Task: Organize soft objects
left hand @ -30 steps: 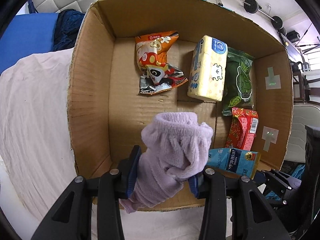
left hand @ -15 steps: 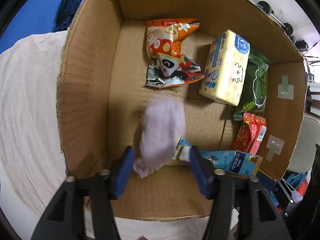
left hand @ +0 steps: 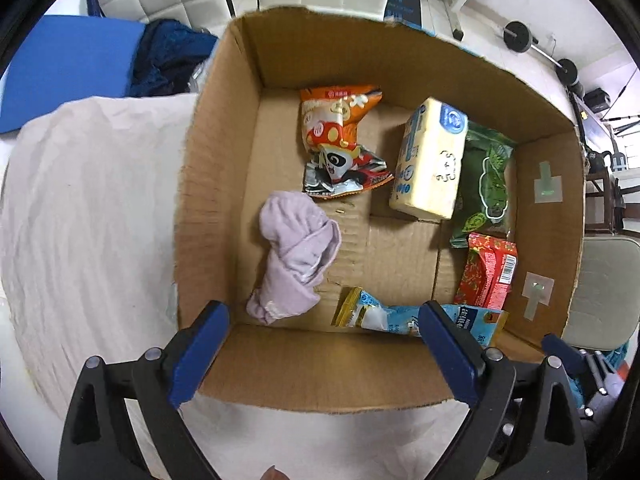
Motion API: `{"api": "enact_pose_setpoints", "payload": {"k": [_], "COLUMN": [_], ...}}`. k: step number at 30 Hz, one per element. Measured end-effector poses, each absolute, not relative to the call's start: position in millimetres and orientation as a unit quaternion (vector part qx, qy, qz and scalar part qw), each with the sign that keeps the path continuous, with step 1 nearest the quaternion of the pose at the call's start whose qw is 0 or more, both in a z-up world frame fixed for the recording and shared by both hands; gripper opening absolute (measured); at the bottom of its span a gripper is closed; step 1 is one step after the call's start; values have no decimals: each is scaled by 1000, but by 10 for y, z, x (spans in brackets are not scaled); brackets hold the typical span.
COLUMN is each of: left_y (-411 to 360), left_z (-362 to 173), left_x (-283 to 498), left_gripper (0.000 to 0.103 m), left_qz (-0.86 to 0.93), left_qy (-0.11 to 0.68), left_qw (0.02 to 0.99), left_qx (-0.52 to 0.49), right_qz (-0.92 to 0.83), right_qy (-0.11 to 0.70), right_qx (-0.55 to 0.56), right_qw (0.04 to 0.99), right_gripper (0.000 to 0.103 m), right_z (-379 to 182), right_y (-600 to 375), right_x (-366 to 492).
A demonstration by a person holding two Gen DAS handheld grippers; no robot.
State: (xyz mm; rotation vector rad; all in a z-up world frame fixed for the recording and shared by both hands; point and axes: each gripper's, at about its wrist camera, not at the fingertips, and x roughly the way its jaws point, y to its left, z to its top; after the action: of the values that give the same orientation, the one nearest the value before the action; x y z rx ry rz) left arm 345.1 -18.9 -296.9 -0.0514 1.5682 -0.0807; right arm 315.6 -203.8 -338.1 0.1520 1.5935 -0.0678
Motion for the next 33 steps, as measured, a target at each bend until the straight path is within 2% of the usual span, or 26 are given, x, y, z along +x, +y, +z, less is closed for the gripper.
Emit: {"api": "enact_pose_setpoints", "payload": {"k": [18,33], "left_y": [-289,-273], "left_z": [-2128,-1175], "left_x": [2884,1883], "left_gripper": [98,98], "left_qz": [-20,-26], "left_qy": [615,543], "left_qw": [788,839], "left_qx": [16,13], "right_qz": [-53,-41], "right_qy": [638,556], "right_qx": [40,53], "right_qw": [767,828], "right_gripper": [103,103], "right_z": [-2527,-1513], "right_y": [-1944,-2039], "right_x": [2769,1682]}}
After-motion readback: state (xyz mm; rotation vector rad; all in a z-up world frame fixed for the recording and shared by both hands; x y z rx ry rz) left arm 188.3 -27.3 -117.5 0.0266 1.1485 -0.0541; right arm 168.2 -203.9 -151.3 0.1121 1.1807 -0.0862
